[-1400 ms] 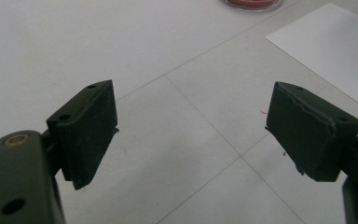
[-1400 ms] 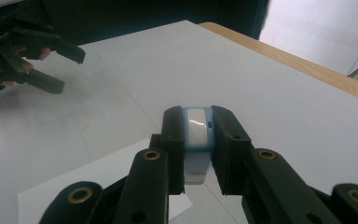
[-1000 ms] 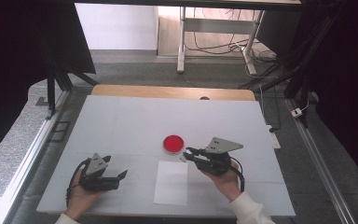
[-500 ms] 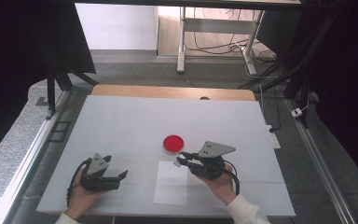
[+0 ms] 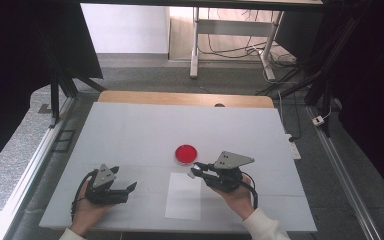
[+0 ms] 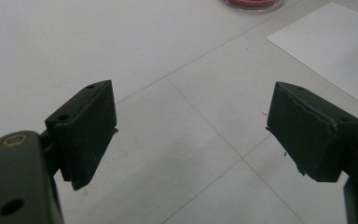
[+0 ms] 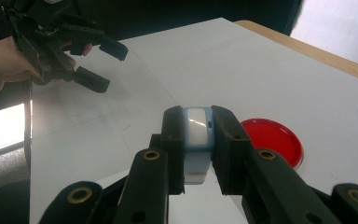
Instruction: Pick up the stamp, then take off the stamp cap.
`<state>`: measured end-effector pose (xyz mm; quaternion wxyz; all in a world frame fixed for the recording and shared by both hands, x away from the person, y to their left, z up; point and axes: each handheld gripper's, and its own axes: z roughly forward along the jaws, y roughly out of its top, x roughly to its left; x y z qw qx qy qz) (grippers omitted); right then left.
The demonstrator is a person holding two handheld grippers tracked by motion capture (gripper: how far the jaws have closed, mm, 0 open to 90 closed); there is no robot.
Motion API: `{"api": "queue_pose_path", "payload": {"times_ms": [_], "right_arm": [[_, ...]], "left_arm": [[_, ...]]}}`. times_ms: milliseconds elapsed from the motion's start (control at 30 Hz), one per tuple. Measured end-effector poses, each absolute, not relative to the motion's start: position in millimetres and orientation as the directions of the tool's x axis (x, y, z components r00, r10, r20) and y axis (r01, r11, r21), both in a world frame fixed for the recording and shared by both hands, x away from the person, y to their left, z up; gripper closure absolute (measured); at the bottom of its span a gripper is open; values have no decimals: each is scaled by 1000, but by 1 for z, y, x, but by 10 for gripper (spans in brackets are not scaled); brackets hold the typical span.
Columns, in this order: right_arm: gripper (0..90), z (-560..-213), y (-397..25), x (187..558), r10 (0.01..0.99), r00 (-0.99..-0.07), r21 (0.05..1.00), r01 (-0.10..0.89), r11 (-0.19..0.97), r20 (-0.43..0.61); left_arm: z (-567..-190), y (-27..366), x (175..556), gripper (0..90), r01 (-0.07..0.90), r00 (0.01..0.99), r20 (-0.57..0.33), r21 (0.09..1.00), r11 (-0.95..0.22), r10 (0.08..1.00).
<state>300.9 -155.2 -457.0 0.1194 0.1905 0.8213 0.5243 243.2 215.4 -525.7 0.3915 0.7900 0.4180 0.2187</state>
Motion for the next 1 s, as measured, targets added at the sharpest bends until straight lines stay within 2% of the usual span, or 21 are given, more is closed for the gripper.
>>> {"api": "queue_pose_path", "payload": {"times_ms": [1000], "right_arm": [[753, -460, -157, 302, 455, -890, 910, 198, 364, 12]], "left_arm": [[-518, 192, 245, 159, 429, 583, 66, 821, -376, 809]]}}
